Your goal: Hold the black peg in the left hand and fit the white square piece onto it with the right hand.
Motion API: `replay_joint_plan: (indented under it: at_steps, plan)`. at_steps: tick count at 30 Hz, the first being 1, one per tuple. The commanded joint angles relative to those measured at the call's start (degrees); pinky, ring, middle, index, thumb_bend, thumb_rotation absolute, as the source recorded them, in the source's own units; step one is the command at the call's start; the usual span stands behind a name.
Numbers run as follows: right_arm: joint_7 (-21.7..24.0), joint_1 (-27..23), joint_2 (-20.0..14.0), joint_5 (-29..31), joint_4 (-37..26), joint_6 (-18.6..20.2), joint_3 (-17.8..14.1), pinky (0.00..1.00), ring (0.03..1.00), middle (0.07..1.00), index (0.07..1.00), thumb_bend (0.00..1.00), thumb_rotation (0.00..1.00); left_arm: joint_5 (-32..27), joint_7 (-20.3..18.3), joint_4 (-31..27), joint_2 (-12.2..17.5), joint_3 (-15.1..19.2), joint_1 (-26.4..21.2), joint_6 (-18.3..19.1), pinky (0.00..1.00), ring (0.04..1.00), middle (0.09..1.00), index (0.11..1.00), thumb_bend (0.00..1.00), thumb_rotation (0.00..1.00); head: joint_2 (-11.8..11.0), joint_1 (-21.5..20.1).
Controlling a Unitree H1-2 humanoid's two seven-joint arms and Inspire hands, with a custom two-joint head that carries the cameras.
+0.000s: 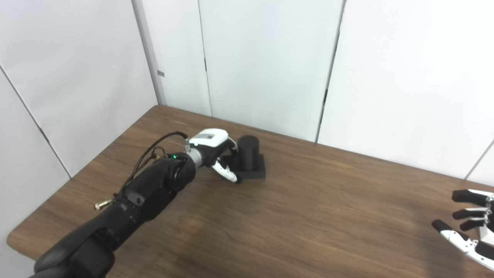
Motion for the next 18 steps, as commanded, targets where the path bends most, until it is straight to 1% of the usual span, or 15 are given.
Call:
replay_joint_plan:
  at_steps: [1,4,8,12,15,16,18]
  plan:
    - [-0.59,-1.7,-0.52,0.17,-0.57,-2.33,-0.33,0.39,0.526,0.65,0.616,0.49,0.0,0.4,-1.14,0.02,-2.2,-3.19,1.59,-5.67,0.89,0.931,0.857,0.485,0.52,0.07,0.14,-0.22]
    - [-0.67,-1.75,-0.4,0.46,-0.28,-2.4,-0.4,0.4,0.533,0.651,0.616,0.49,0.0,1.35,0.92,0.29,-2.77,-3.91,1.87,-9.62,0.86,0.936,0.898,0.487,0.52,0.07,0.43,-1.1]
    - [-1.05,-1.76,-0.12,0.63,0.37,-2.0,-0.6,0.43,0.555,0.665,0.617,0.49,0.0,2.33,2.69,-0.14,-3.99,-5.0,2.31,-13.21,0.84,0.943,0.929,0.491,0.52,0.08,0.67,-2.2]
    - [-2.11,-1.75,-0.26,0.2,2.66,-4.88,-0.4,0.43,0.554,0.665,0.618,0.5,0.0,4.76,6.33,0.72,-6.25,-6.96,2.66,-17.34,0.81,0.927,0.93,0.491,0.52,0.07,1.23,-4.41]
    - [-2.68,-1.72,-0.32,-0.08,4.19,-6.86,-0.27,0.43,0.558,0.668,0.624,0.51,0.0,5.54,6.79,0.41,-7.61,-8.39,2.92,-18.69,0.82,0.938,0.941,0.492,0.52,0.07,1.59,-6.07]
    - [-2.8,-1.72,-0.32,-0.26,4.45,-7.2,-0.2,0.43,0.559,0.668,0.627,0.51,0.0,5.84,7.15,0.4,-7.84,-8.69,2.98,-19.15,0.81,0.927,0.934,0.492,0.52,0.07,1.7,-6.5]
    - [-3.46,-1.87,-0.51,-0.67,5.97,-9.36,-0.12,0.43,0.553,0.662,0.627,0.52,0.0,6.72,8.3,1.01,-8.93,-9.97,2.81,-21.12,0.79,0.912,0.922,0.492,0.52,0.07,2.13,-8.02]
